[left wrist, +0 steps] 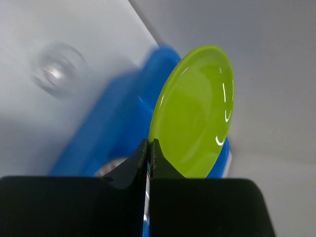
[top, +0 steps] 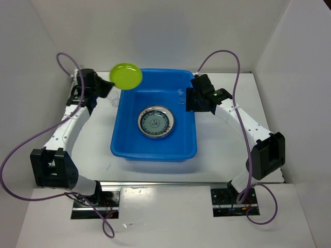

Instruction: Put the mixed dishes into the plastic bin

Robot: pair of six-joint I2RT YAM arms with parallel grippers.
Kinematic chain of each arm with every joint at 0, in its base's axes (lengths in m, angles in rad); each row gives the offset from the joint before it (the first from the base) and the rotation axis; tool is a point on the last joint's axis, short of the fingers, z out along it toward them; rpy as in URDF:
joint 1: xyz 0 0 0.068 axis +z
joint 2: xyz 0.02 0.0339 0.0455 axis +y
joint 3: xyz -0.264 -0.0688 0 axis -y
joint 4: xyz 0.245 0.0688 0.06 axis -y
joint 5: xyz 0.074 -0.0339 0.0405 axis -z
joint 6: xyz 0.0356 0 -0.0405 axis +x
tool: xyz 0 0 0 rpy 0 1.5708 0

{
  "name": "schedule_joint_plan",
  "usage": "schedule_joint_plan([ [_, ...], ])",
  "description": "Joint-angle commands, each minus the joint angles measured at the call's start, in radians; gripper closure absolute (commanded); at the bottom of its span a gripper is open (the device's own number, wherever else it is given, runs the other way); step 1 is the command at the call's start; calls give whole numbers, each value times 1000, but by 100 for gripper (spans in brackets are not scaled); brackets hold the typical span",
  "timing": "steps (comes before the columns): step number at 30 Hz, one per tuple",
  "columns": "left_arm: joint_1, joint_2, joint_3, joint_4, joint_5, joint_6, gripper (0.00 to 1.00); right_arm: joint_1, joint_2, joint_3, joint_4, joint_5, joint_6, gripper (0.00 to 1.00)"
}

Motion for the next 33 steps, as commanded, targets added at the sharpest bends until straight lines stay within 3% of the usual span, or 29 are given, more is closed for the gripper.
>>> schedule_joint_plan([
  [1, -104, -47, 51, 51, 142, 15, 100, -13, 22, 64, 28, 13, -21, 36],
  [6, -221, -38, 45, -60, 159, 56, 100, -45, 70, 95, 29, 4, -3, 36],
  [15, -265, 8, -132, -117, 144, 61, 100, -158, 90, 115, 59, -26, 31, 36],
  [20, -285, 61, -178, -106, 144, 71, 100, -158, 90, 124, 59, -26, 42, 36],
  [33, -367, 235, -112, -100, 67, 110, 100, -158, 29, 72, 79, -107, 71, 36],
])
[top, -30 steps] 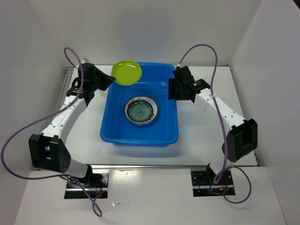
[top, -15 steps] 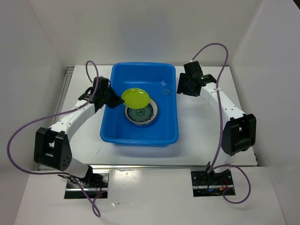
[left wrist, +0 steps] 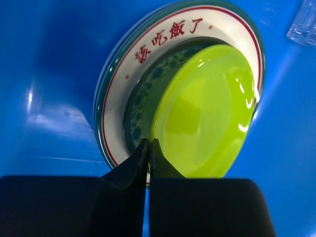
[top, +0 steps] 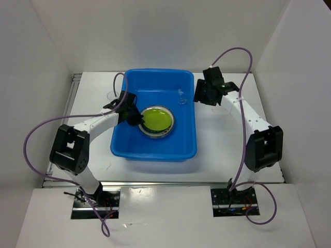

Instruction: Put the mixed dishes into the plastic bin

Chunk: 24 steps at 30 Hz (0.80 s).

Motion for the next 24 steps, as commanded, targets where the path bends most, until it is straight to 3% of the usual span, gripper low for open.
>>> schedule_joint_plan([
  [1, -2, 13, 37, 30, -21, 17, 100, 5, -71, -1, 59, -65, 15, 36],
  [5, -2, 13, 48, 30, -61, 38, 100, 5, -71, -1, 59, -131, 15, 36],
  [6, -2, 13, 48, 30, -74, 39, 87, 5, -80, -1, 70, -144, 15, 36],
  [7, -2, 13, 48, 30, -74, 48, 80, 5, -80, -1, 79, -156, 15, 36],
  [13, -2, 22, 48, 30, -83, 68, 59, 5, -80, 2, 107, -265, -19, 34],
  [18, -2, -1, 133, 40, -94, 120, 41, 23, -40, 12, 116, -265, -31, 34],
  [22, -2, -1, 343, -21, -198, 274, 41, 32, -16, 21, 116, -274, -31, 34],
  [24, -2, -1, 417, -43, -349, 403, 42, 32, -5, 31, 116, -274, -31, 34],
])
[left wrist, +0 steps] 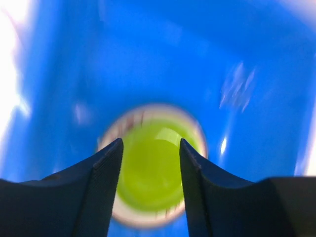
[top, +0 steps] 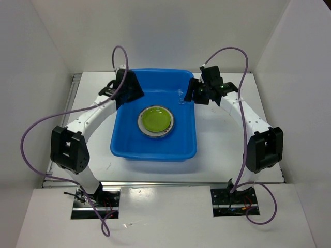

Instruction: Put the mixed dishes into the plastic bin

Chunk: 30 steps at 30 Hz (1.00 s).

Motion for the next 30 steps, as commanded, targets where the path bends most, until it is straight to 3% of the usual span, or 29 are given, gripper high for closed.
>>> schedule_joint_plan([
  [1, 14, -19, 166, -1, -241, 225, 44, 8, 22, 32, 46, -17, -20, 34],
  [4, 51, -19, 212, -10, -366, 346, 47, 8, 22, 32, 46, -17, -29, 34],
  [7, 146, -19, 232, -25, -366, 371, 50, 8, 22, 32, 46, -6, -29, 34],
  [12, 296, 106, 299, -90, -375, 350, 50, 8, 13, 7, 36, -6, -38, 34],
  [20, 316, 278, 322, -88, -338, 340, 50, 8, 4, -11, 27, 12, -38, 34],
  [30, 335, 358, 322, -68, -300, 331, 50, 8, -15, -45, 27, 32, -38, 34],
])
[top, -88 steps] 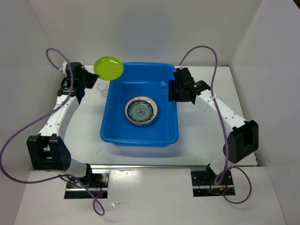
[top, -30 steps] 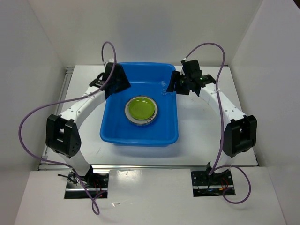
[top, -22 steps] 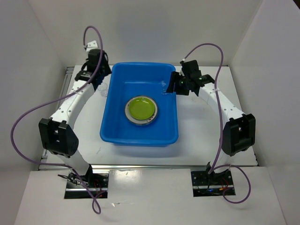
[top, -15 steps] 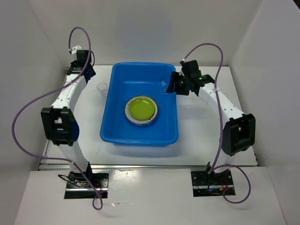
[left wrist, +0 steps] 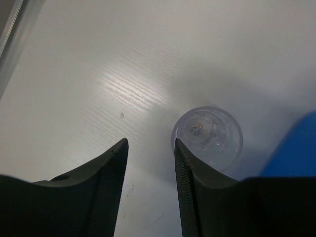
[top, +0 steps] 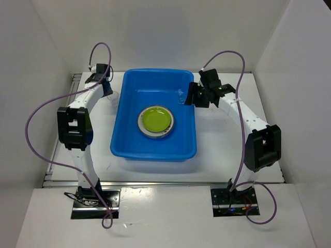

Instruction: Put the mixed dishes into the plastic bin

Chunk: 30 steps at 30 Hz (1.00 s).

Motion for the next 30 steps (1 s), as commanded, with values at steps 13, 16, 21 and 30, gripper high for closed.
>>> schedule_joint_plan([
  [13, 21, 109, 28, 75, 99, 0, 54, 7, -47, -6, 1, 37, -14, 34],
  [16, 21, 120, 39, 75, 74, 0, 76, 7, -57, -6, 1, 46, -14, 34],
  [21, 21, 107, 48, 66, 66, -21, 100, 7, -57, -6, 1, 55, -14, 34],
  [30, 21, -150, 223, 18, 45, 11, 100, 7, -38, -15, 1, 37, -14, 34],
])
